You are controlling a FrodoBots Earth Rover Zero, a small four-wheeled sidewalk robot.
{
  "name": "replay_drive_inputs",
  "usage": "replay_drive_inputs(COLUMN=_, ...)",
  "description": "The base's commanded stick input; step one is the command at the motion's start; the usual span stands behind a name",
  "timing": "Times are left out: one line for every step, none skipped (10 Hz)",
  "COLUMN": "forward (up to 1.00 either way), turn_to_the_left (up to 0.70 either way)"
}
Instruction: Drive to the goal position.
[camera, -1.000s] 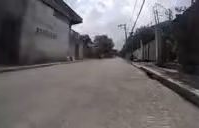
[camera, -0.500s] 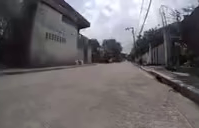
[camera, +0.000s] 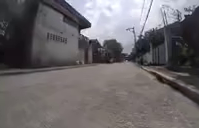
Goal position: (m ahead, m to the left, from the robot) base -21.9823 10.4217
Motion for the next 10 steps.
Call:
replay_drive_inputs(forward=0.00, turn_to_the_left=1.00)
replay_drive_inputs(forward=0.00, turn_to_the_left=1.00)
replay_drive_inputs(forward=0.00, turn_to_the_left=1.00)
replay_drive_inputs(forward=0.00, turn_to_the_left=1.00)
replay_drive_inputs(forward=0.00, turn_to_the_left=1.00)
replay_drive_inputs(forward=0.00, turn_to_the_left=1.00)
replay_drive_inputs(forward=0.00, turn_to_the_left=1.00)
replay_drive_inputs(forward=0.00, turn_to_the_left=1.00)
replay_drive_inputs(forward=0.00, turn_to_the_left=1.00)
replay_drive_inputs(forward=0.00, turn_to_the_left=1.00)
